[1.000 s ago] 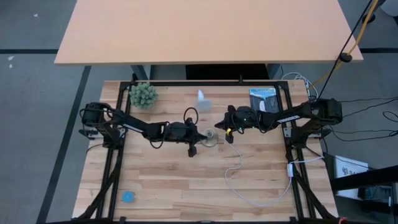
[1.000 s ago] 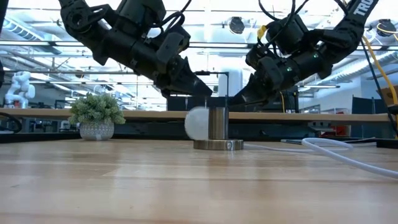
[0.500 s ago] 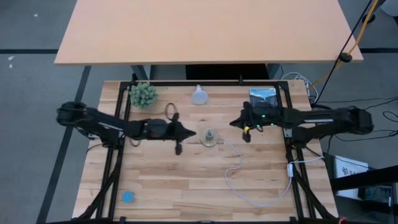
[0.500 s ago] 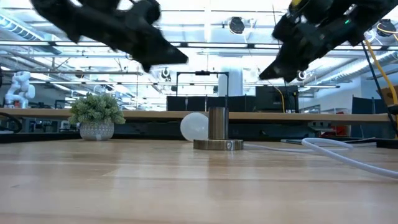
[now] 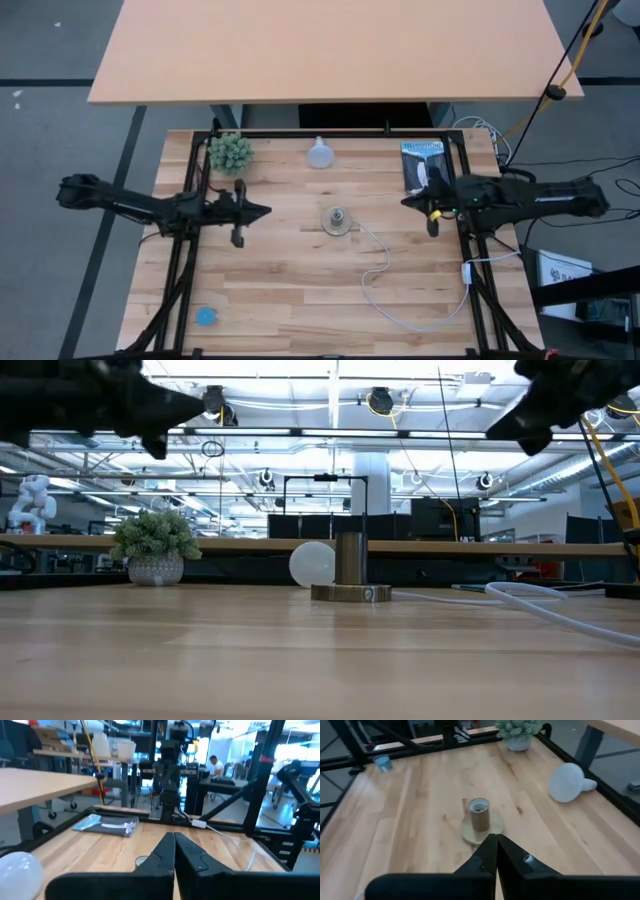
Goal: Screw lightbulb
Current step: Return to Home Position
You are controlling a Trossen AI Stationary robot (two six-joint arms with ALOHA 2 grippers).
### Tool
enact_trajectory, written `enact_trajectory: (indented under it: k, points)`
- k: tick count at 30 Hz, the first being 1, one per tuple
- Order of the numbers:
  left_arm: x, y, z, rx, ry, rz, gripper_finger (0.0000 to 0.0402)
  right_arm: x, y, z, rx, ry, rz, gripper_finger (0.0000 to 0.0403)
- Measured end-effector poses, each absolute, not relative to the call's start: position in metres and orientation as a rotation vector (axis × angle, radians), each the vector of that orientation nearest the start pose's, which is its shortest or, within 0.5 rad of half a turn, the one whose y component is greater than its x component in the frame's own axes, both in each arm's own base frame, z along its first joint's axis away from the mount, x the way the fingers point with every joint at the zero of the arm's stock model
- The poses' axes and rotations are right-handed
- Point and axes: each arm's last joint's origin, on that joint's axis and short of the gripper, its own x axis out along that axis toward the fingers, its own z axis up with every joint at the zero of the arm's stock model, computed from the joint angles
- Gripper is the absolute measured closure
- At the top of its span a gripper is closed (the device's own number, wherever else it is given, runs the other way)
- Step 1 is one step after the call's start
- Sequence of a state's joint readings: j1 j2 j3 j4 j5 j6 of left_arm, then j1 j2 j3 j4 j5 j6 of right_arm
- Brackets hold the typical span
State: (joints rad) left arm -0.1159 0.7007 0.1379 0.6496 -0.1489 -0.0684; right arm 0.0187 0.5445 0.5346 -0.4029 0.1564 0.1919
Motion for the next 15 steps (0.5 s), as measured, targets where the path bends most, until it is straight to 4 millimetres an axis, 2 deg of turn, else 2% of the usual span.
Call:
enact_trajectory:
  k: [7,15]
  points:
    - [0.128,-0.006,0.178,-0.078,-0.040,0.100,0.0401,0.125,0.005,0.259,0.147,0.396,-0.154,0.0403]
    - [0.107,-0.001,0.168,-0.079,-0.002,0.160,0.0401,0.125,0.007,0.259,0.175,0.394,-0.158,0.0403]
